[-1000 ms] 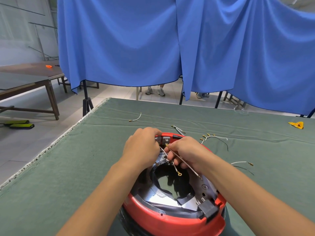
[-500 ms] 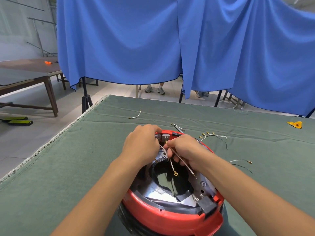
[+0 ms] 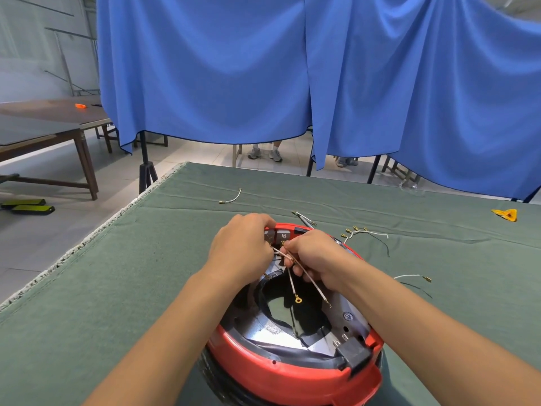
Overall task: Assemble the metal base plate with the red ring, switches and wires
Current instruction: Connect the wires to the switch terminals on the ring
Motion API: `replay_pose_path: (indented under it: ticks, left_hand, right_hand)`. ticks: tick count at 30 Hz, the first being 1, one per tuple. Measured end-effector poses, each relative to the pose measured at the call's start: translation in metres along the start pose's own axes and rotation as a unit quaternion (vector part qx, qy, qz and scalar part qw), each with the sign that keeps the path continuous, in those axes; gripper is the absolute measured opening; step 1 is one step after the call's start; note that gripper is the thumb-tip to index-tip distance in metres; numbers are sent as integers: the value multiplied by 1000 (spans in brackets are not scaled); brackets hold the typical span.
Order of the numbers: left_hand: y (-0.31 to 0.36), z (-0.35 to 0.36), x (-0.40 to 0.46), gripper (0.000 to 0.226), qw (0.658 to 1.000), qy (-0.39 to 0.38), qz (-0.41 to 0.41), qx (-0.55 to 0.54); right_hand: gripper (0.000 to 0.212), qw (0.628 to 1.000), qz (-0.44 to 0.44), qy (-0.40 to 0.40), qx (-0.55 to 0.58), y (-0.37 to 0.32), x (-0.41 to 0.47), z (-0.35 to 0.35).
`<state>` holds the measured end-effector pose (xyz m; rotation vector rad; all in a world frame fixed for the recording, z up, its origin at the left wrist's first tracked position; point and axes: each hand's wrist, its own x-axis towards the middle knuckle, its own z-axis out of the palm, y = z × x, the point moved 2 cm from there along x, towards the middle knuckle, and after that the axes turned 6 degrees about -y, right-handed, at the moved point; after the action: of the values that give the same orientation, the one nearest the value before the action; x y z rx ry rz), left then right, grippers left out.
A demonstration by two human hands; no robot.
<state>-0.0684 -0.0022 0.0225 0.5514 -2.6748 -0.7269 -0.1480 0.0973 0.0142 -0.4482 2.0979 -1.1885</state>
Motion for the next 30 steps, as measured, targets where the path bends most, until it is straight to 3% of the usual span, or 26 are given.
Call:
replay_pose_path:
  ticks: [20, 30]
  left_hand:
    - [4, -7, -4, 50, 1000, 7, 7, -15]
    - [0, -4, 0, 47, 1000, 20, 2, -14]
  right_hand:
    - [29, 1000, 0, 2, -5, -5, -1, 2]
    - [26, 984, -58, 54, -161, -4, -5, -1]
